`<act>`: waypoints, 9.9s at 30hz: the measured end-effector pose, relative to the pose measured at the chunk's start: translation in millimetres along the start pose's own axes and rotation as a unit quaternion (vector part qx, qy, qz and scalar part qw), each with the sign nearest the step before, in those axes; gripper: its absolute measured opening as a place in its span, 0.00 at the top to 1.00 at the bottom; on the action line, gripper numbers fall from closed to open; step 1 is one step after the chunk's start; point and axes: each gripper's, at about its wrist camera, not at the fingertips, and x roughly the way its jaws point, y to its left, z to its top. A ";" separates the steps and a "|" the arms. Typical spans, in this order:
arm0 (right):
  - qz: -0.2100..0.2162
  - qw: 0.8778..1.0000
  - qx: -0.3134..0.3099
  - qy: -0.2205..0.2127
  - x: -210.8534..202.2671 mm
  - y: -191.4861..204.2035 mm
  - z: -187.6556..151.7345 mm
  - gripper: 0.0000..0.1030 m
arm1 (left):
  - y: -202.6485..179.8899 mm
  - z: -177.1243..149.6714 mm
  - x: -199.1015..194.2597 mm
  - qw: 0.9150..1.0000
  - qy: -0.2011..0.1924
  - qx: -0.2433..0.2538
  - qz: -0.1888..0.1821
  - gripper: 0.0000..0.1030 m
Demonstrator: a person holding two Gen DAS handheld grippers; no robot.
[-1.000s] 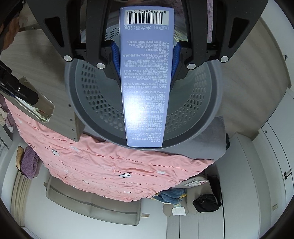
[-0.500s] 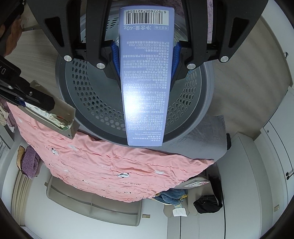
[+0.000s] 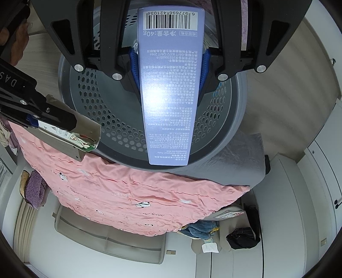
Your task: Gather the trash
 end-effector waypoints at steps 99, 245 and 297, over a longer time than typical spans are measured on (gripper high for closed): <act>-0.179 0.955 0.210 -0.114 -195.8 -230.5 -150.3 0.20 | -295.7 -18.3 -12.1 0.975 0.027 0.188 -0.114 0.23; 0.004 1.000 -0.025 0.009 4.1 2.3 -0.7 0.84 | -16.1 17.4 3.8 1.000 -0.008 -0.004 0.016 0.62; 0.001 1.000 -0.013 -0.015 -9.8 6.1 -5.9 0.26 | -3.2 15.4 -16.1 0.998 -0.022 -0.025 0.051 0.24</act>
